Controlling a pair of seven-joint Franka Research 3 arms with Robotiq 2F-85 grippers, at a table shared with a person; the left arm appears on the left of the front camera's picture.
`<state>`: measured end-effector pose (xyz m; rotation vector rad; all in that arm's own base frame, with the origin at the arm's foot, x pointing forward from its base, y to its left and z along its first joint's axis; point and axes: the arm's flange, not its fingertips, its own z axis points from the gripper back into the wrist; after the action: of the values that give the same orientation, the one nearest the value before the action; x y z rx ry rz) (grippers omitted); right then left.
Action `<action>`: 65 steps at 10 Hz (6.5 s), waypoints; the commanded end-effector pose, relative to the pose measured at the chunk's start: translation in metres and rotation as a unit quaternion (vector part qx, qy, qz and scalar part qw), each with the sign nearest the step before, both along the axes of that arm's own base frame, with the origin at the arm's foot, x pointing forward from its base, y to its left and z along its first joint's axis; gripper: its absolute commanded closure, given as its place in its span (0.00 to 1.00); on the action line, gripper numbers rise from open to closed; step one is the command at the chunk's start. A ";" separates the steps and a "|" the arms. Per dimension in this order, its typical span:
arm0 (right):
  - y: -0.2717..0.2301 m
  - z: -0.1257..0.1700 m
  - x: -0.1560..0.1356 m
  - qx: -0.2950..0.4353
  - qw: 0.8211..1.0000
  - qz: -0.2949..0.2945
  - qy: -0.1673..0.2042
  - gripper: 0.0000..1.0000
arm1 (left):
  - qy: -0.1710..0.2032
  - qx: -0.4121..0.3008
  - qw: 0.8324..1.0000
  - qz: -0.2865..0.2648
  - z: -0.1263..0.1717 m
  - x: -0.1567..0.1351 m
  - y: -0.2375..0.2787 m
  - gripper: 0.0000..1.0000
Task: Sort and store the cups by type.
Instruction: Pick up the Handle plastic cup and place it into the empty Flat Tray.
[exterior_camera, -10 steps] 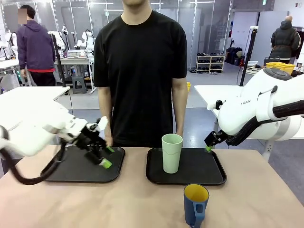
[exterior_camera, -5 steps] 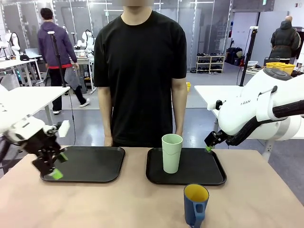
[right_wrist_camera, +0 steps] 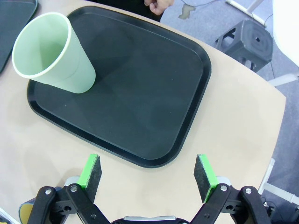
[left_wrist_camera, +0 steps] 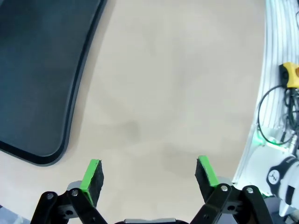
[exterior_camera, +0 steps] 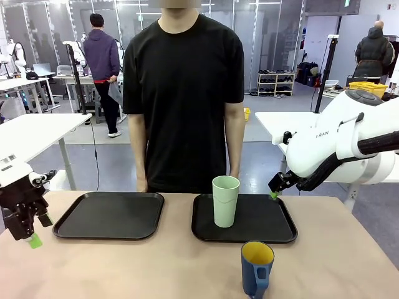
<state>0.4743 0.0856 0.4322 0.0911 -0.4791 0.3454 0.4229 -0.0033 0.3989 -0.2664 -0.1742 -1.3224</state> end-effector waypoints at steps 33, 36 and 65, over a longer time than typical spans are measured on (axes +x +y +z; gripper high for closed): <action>-0.039 0.063 -0.050 -0.316 0.853 0.414 0.028 0.00 | 0.000 0.000 1.000 0.000 0.000 0.000 0.000 0.00; -0.036 0.056 -0.057 -0.317 0.838 0.445 0.009 0.00 | 0.000 0.000 1.000 0.000 0.000 0.000 0.000 0.00; -0.067 -0.181 -0.063 0.200 0.724 0.623 -0.216 0.00 | 0.000 0.000 1.000 0.000 0.000 0.000 0.000 0.00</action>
<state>0.4076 0.0202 0.2773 0.7801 -0.8435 1.6157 0.4231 -0.0043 0.3990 -0.2640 -0.1673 -1.3176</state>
